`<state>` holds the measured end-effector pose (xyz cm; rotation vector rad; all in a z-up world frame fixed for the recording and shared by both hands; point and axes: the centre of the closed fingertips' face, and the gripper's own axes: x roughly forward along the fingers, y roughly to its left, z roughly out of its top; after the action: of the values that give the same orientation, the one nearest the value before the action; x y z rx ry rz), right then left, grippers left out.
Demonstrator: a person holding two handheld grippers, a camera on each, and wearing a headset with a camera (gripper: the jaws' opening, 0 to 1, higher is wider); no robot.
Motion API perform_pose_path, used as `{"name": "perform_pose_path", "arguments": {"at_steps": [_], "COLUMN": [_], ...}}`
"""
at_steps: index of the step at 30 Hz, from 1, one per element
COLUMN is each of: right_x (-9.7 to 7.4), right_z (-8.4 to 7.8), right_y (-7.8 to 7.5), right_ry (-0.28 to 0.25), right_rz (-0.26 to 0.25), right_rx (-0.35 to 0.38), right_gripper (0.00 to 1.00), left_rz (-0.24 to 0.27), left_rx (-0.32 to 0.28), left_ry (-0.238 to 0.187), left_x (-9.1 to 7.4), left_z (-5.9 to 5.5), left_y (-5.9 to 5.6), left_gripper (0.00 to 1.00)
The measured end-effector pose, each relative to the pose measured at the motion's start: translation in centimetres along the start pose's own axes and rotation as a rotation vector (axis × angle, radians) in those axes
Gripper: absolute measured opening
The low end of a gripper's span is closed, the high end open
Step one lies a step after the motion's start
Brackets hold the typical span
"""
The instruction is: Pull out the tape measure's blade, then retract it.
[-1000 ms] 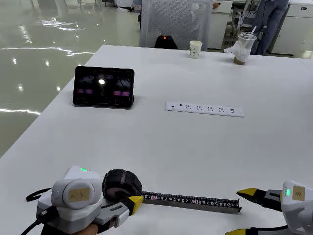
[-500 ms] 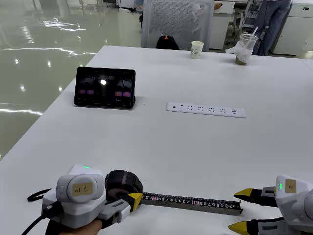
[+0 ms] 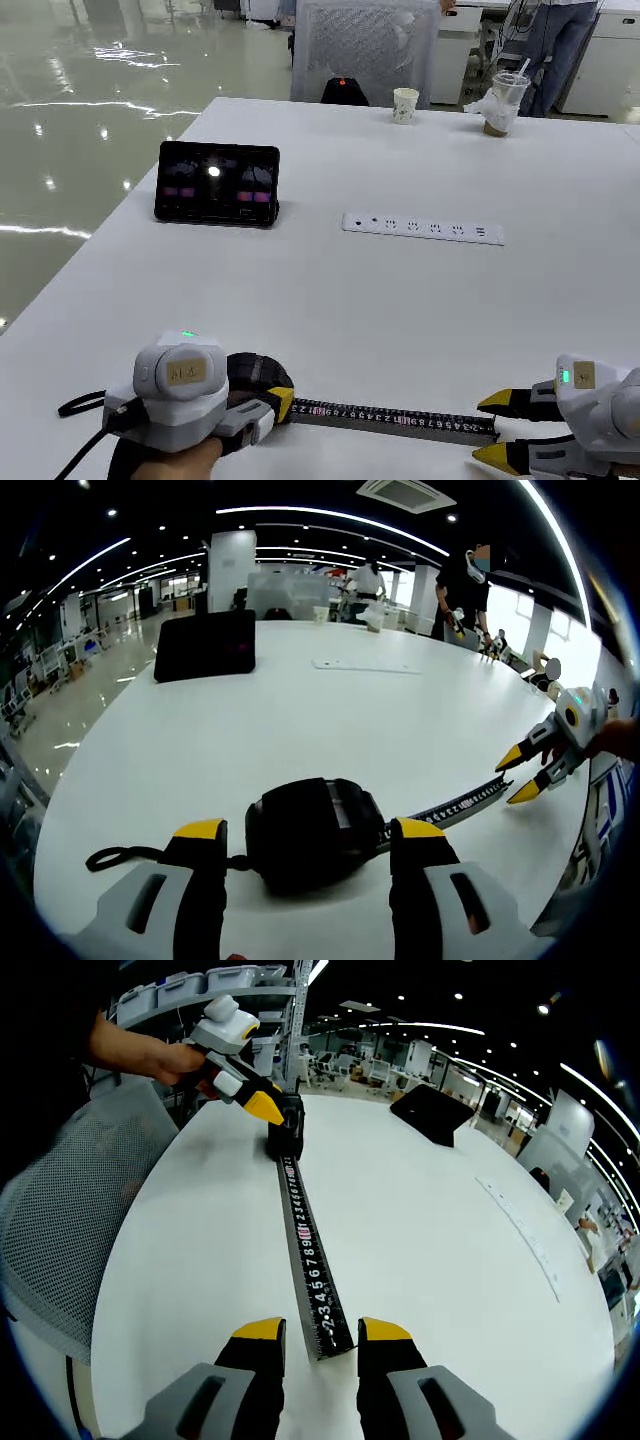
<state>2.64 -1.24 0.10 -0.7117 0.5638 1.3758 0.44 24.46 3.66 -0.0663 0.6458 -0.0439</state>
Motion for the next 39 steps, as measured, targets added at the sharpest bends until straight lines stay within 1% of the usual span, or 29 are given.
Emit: {"name": "perform_pose_path", "arguments": {"at_steps": [1,6,12,15,18,21,24,32,35,39], "right_x": [0.0,0.0,0.0,0.1,0.1,0.1,0.2,0.3,0.3,0.3], "right_z": [0.0,-0.1,-0.5,-1.0,-1.2,-1.3,-1.7,-1.7,-1.7,-1.7], "right_y": [-0.1,-0.6,-0.8,-0.8,-0.7,-0.7,-0.6,-0.6,-0.5,-0.4], "right_ry": [0.002,0.016,0.045,0.067,0.077,0.086,0.105,0.103,0.104,0.102], "right_rz": [0.002,0.019,0.034,0.053,0.066,0.082,0.099,0.141,0.161,0.166], "right_rx": [0.005,-0.017,-0.047,-0.062,-0.073,-0.072,-0.09,-0.071,-0.084,-0.059], "right_gripper": [0.25,0.19,0.19,0.17,0.15,0.15,0.13,0.13,0.12,0.11], "left_rz": [0.001,0.002,0.007,0.015,0.014,0.013,0.012,0.023,0.03,0.039], "left_rx": [0.001,0.004,0.004,-0.005,-0.013,-0.015,-0.02,-0.029,-0.032,-0.041], "left_ry": [0.001,0.01,0.017,0.021,0.023,0.026,0.032,0.044,0.051,0.056], "left_x": [0.0,0.4,0.6,0.8,1.0,1.2,1.4,1.9,2.0,2.1], "left_z": [0.0,0.0,0.0,0.0,0.0,0.0,-0.1,-0.3,-0.4,-0.5], "left_y": [-0.1,-0.3,-0.3,0.0,0.0,-0.2,-0.3,-0.3,-0.3,-0.3], "left_gripper": [0.61,0.6,0.59,0.59,0.6,0.59,0.58,0.6,0.6,0.62]}}
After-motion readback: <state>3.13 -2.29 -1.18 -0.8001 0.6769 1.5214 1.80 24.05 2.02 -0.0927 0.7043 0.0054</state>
